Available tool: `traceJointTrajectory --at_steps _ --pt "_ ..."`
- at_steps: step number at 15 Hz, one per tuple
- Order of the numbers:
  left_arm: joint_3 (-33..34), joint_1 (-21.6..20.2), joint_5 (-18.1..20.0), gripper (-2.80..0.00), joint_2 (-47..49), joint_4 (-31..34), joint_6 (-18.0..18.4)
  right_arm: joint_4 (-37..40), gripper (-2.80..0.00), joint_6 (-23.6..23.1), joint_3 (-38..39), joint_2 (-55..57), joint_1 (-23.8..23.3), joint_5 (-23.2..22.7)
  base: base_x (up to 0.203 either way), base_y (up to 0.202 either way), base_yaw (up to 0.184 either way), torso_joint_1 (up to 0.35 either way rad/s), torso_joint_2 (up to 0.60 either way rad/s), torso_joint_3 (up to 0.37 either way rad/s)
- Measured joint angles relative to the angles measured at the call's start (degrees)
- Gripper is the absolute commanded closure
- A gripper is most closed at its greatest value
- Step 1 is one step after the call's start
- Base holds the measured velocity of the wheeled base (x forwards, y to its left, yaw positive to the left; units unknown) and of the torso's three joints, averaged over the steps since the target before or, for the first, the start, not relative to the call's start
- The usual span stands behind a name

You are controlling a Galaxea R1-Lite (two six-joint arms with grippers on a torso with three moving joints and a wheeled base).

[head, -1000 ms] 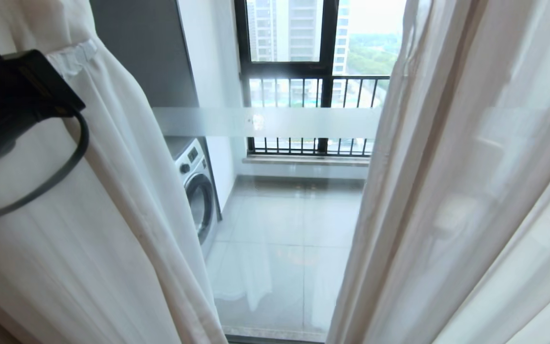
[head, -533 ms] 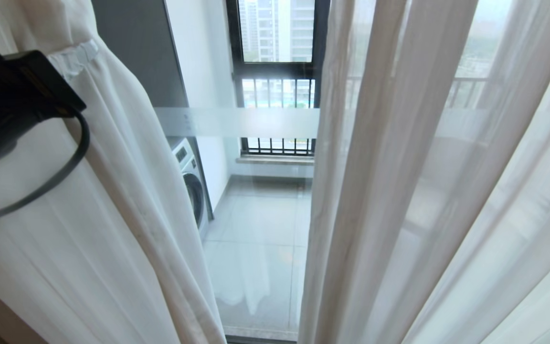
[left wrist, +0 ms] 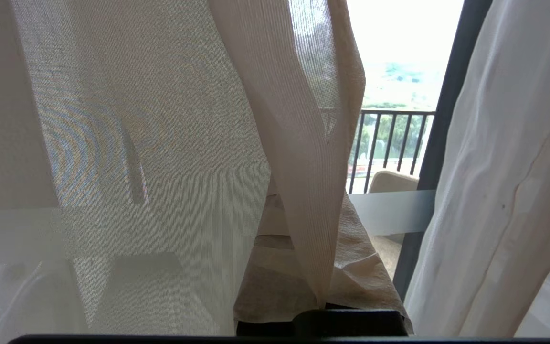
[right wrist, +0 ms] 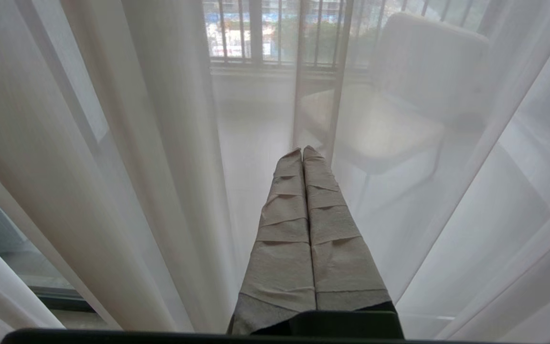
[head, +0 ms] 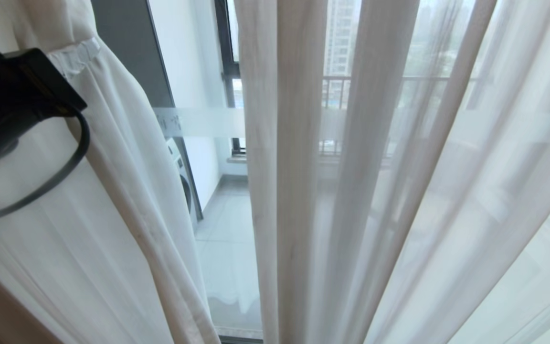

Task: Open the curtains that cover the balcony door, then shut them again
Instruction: Close the inner curtains on both sides

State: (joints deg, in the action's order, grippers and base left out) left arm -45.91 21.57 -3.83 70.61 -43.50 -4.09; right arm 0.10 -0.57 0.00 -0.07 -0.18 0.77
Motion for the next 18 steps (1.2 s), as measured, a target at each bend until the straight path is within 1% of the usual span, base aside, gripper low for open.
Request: traceJointTrajectory --at_steps 5,18 --pt "-0.1 0.7 0.0 0.0 0.0 0.0 0.0 0.0 0.0 0.0 0.0 0.0 0.0 0.0 0.0 -0.191 0.001 -0.001 0.0 0.004" --pt "-0.5 0.9 0.0 0.0 0.2 0.0 0.0 0.0 0.0 0.0 0.0 0.0 0.0 0.0 0.0 -0.191 0.0 0.003 0.0 0.003"
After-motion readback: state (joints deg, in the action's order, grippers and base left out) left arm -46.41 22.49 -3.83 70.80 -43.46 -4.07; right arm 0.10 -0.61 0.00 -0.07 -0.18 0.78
